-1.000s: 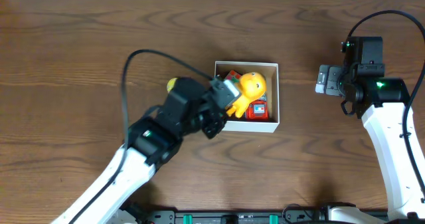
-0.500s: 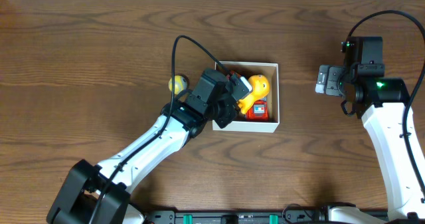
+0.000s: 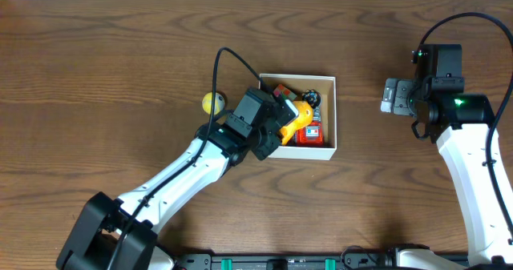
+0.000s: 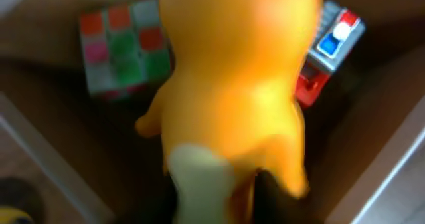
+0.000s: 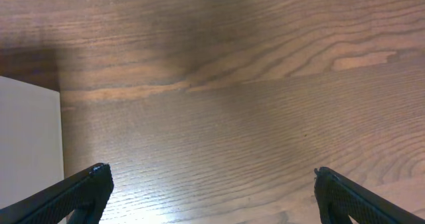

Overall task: Pack container
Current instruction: 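Lower the dinosaur into the box beside the toy robot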

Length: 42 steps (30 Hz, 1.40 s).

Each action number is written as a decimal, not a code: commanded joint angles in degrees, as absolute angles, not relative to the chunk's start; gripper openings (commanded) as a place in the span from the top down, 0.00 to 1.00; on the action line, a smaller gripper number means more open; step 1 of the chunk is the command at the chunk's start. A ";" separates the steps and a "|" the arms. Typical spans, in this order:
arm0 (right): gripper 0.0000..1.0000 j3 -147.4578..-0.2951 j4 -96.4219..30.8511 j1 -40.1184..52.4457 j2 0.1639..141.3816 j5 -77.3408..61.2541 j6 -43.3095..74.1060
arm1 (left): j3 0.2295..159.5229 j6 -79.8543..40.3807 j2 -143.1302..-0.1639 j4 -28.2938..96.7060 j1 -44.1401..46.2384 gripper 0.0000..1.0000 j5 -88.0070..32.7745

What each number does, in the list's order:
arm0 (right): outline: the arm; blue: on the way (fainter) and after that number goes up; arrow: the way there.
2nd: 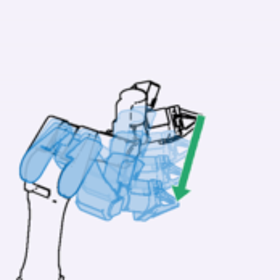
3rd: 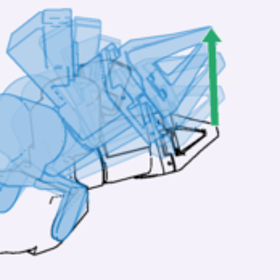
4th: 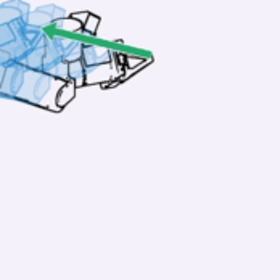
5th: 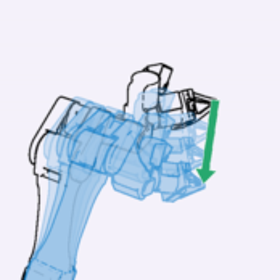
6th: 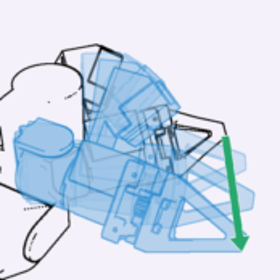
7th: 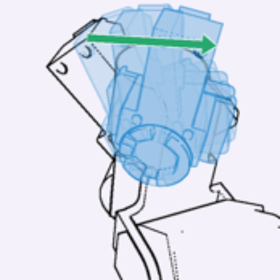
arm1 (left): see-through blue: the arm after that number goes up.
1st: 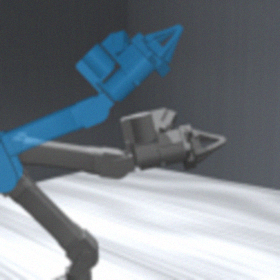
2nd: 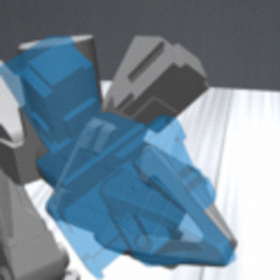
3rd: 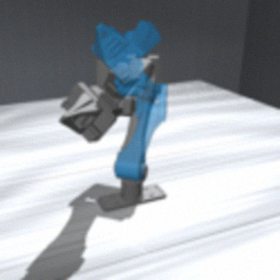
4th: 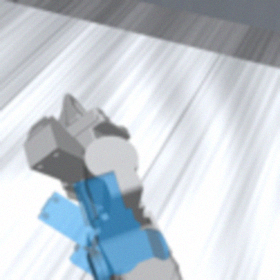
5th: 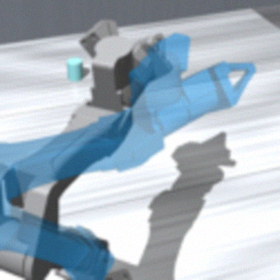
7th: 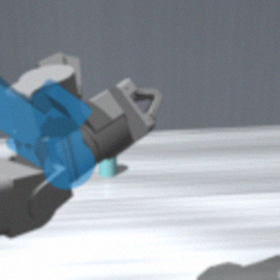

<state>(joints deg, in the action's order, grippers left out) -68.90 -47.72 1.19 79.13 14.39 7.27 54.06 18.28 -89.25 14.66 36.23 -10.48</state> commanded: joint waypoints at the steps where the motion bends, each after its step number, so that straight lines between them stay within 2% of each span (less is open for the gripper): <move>1: 0.01 -69.54 -47.75 0.71 79.02 14.76 8.29 | 54.63 18.37 -88.92 15.33 36.07 0.45 -9.34; 2: 0.01 -69.54 -47.75 0.71 79.02 14.76 8.29 | 54.63 18.37 -88.92 15.35 36.07 0.31 -9.34; 4: 0.01 -69.54 -47.75 0.71 79.02 14.76 8.29 | 54.63 18.35 -88.79 15.35 36.07 0.26 -9.37; 15: 0.01 -69.54 -47.75 0.71 79.02 14.76 8.32 | 54.63 14.35 -80.88 11.25 36.10 0.26 -9.74; 24: 0.01 -69.54 -47.75 0.71 79.02 14.76 8.29 | 54.63 12.73 -81.82 7.14 37.30 0.32 -15.90; 25: 0.01 -69.54 -47.75 0.71 79.02 14.76 8.29 | 54.63 12.75 -82.19 6.52 37.60 0.36 -15.88; 26: 0.01 -69.54 -47.75 0.71 79.02 14.76 8.29 | 54.63 12.75 -82.74 5.39 38.06 0.45 -15.88; 28: 0.01 -69.54 -47.75 0.71 79.02 14.76 8.29 | 54.63 12.75 -83.66 3.44 38.68 0.71 -15.88; 29: 0.01 -69.54 -47.75 0.71 79.02 14.76 8.32 | 54.63 12.75 -84.07 2.52 38.96 0.75 -15.88; 35: 0.01 -69.54 -47.75 0.71 79.02 14.76 8.32 | 54.63 12.78 -86.89 -1.02 40.25 0.77 -15.88; 40: 0.01 -69.54 -47.75 0.71 79.02 14.76 8.29 | 54.63 12.82 -88.16 -1.43 40.47 0.76 -15.77; 41: 0.01 -69.54 -47.75 0.71 79.02 14.76 8.29 | 54.63 12.80 -88.36 -1.50 40.47 0.62 -15.53; 42: 0.01 -69.54 -47.75 0.71 79.02 14.76 8.32 | 54.63 12.82 -88.47 -1.61 40.47 0.53 -14.79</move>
